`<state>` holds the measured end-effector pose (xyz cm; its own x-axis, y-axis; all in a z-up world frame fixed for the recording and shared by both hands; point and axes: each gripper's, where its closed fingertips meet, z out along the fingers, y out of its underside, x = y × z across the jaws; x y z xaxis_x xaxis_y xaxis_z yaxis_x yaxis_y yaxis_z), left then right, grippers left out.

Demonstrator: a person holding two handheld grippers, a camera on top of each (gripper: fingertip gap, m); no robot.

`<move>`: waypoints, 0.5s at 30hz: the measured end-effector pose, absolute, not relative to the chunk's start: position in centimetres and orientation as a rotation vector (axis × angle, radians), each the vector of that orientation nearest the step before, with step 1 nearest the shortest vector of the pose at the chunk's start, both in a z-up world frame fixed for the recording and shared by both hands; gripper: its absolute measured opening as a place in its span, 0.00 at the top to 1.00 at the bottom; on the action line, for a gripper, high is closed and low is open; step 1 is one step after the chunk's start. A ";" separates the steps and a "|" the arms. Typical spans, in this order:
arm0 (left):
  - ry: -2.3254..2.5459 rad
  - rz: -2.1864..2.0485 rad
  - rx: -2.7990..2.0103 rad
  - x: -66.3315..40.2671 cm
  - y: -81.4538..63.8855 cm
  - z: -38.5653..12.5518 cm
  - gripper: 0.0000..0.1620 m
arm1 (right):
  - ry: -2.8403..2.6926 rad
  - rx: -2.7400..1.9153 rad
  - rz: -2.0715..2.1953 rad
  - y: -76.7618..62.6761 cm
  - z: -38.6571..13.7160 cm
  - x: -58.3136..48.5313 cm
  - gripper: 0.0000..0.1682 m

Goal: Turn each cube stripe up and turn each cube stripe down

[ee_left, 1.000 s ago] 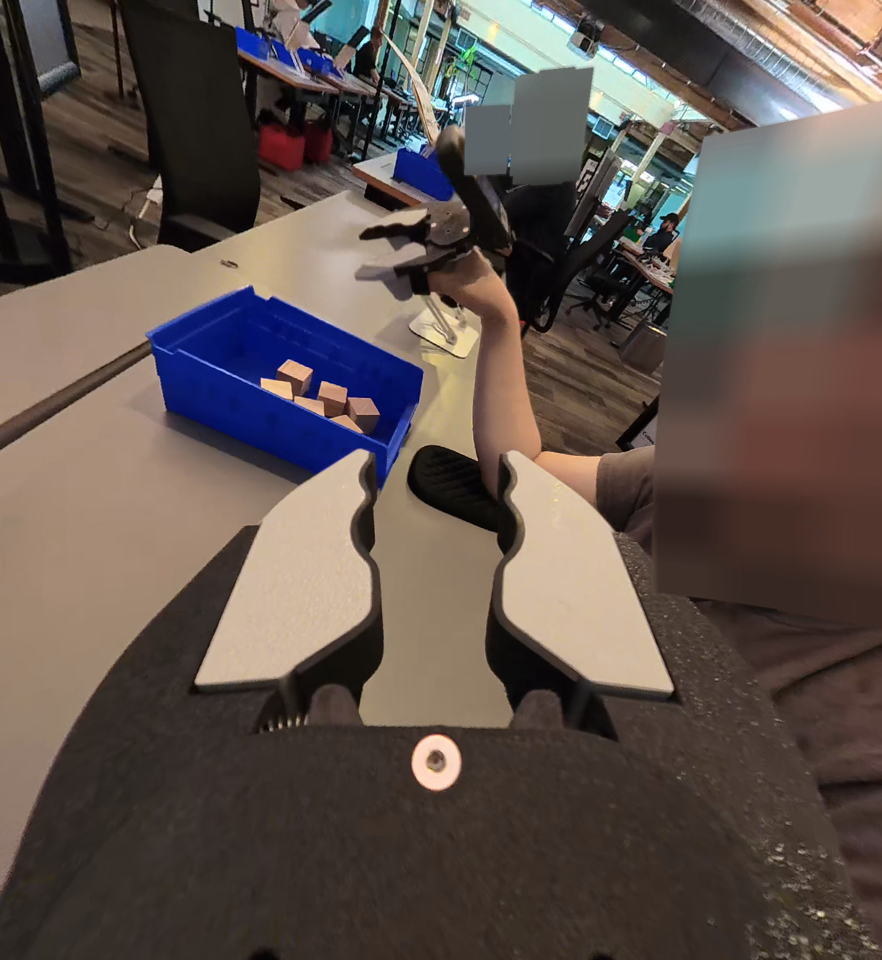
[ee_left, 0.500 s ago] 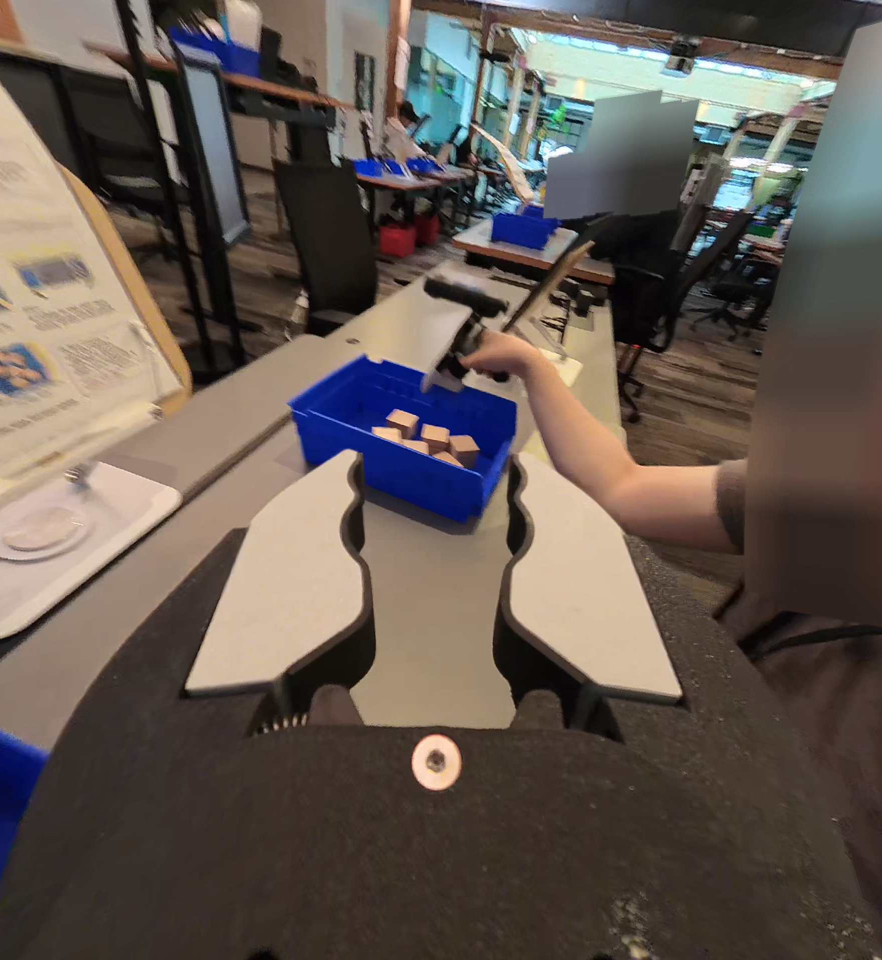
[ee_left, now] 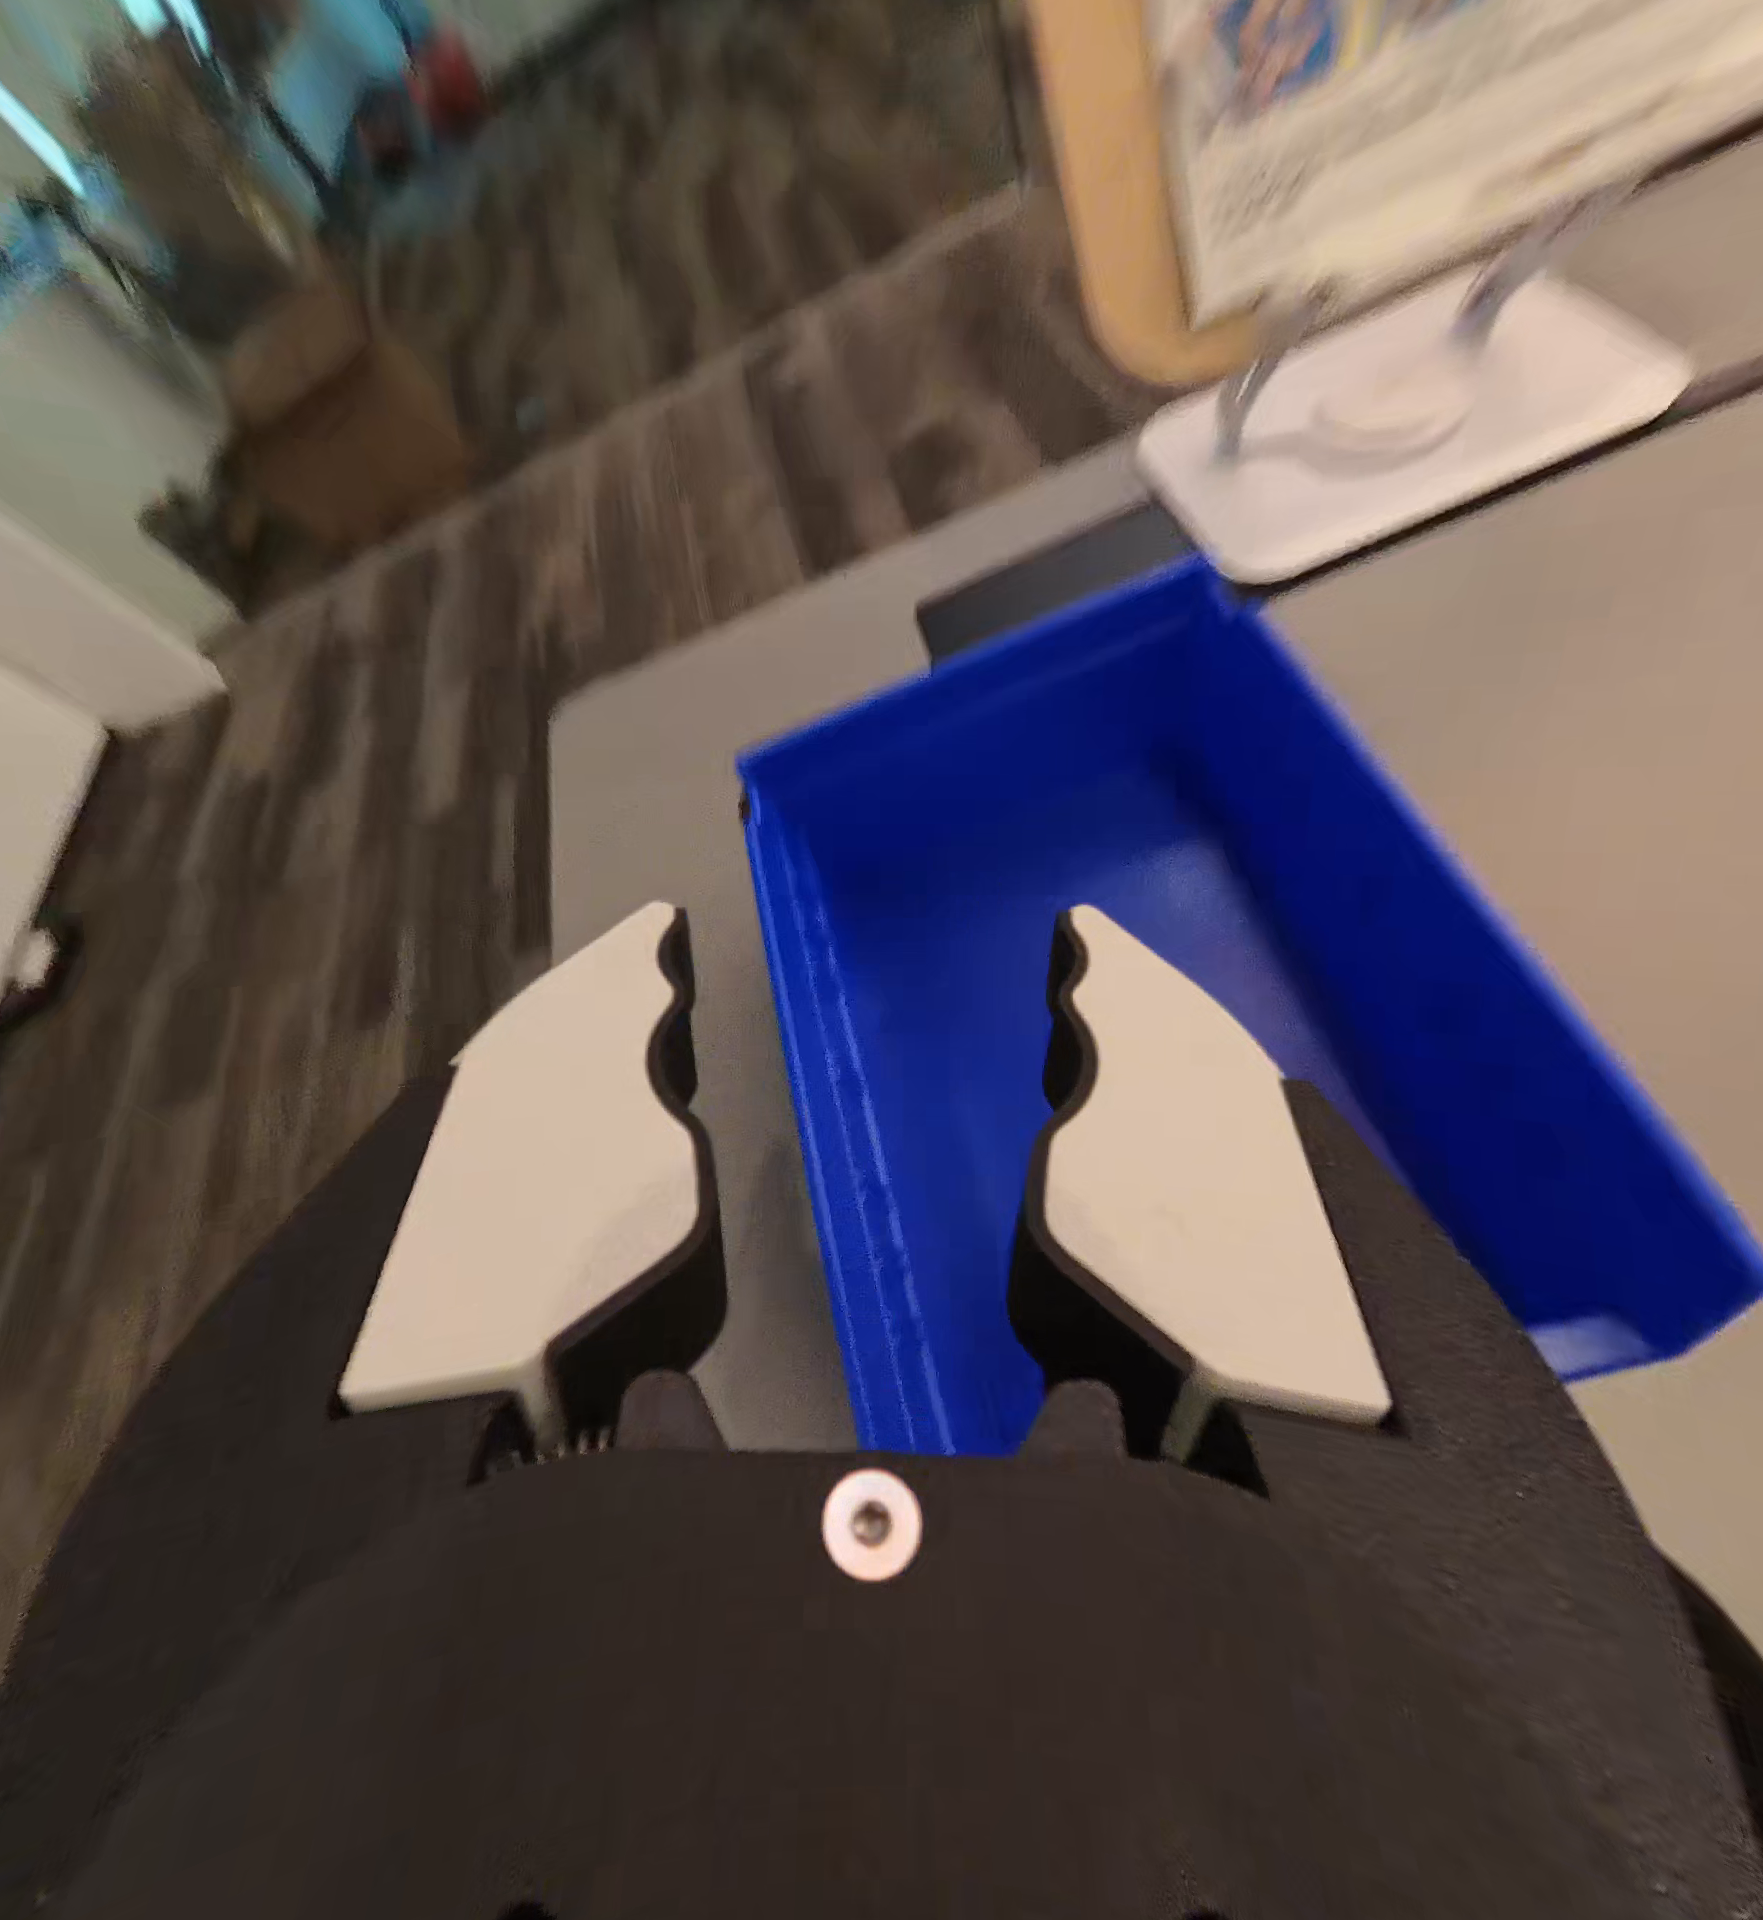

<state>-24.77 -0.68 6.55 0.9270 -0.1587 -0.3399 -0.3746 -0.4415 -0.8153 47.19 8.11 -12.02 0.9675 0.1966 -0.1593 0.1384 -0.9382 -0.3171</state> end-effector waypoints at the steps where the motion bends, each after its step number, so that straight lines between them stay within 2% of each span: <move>1: 0.350 0.233 -2.109 -26.1 -0.5 5.0 0.60 | -0.250 -2.809 0.268 8.1 -12.0 47.2 0.95; 4: 0.252 0.065 -2.260 -28.7 0.0 0.8 0.68 | -0.264 -2.805 0.269 8.1 -12.0 47.2 0.95; 8: 0.115 -0.033 -2.391 -31.3 0.0 -4.0 0.63 | -0.276 -2.792 0.290 8.1 -12.0 47.0 0.94; 11: 0.080 -0.162 -2.480 -30.6 -0.4 -6.7 0.63 | -0.279 -2.796 0.293 8.0 -12.0 47.0 0.94; 13: 0.094 -0.196 -2.540 -29.8 -0.8 -8.1 0.67 | -0.282 -2.803 0.297 8.0 -12.0 46.8 0.94; 14: 0.101 -0.201 -2.563 -29.4 -0.8 -8.7 0.74 | -0.287 -2.806 0.313 7.9 -12.0 46.5 0.94; 15: 0.087 -0.163 -2.580 -29.4 -0.8 -9.1 0.76 | -0.293 -2.811 0.346 7.8 -12.0 46.0 0.94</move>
<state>-29.40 -0.75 -9.08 0.9906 -0.0949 0.0987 -0.0285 -0.8481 -0.5291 45.97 7.77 -12.02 0.9504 0.2340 -0.2049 0.1636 -0.9363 -0.3108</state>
